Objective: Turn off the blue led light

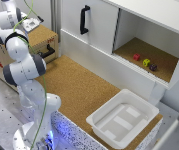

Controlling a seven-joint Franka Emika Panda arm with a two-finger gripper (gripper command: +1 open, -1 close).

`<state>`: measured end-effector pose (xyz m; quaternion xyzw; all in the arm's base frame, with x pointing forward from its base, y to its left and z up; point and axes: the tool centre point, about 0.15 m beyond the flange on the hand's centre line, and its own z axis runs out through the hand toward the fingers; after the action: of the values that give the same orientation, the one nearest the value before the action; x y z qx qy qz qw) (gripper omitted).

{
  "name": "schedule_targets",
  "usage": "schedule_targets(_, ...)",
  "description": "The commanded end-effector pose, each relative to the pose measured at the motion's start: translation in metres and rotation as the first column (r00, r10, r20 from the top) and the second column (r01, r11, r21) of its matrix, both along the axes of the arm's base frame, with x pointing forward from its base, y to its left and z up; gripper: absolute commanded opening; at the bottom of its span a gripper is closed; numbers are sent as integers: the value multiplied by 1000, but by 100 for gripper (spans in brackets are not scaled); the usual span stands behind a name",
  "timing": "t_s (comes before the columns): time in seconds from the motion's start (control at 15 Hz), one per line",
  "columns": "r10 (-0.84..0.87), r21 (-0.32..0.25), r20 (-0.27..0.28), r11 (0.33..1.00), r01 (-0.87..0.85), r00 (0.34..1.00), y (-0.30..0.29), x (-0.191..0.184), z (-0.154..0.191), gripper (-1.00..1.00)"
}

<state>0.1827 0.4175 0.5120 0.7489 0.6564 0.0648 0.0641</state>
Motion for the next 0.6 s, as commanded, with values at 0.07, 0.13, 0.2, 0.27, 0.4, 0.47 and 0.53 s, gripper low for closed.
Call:
schedule_targets(0.07, -288, -37, -139, 958, 286, 947, 89, -16, 11, 100)
schedule_targets(0.13, -300, 5, -149, 953, 304, 942, 101, -23, 7, 100)
schedule_targets(0.2, -299, 9, -134, 953, 303, 945, 109, -29, 3, 100)
schedule_targets(0.27, -296, 43, -131, 952, 303, 946, 119, -37, 1, 100)
schedule_targets(0.4, -291, 59, -83, 953, 296, 953, 128, -45, 0, 100)
schedule_targets(0.47, -284, 60, -60, 956, 287, 957, 132, -47, 0, 100)
schedule_targets(0.53, -268, 78, -64, 959, 273, 961, 138, -48, -1, 100)
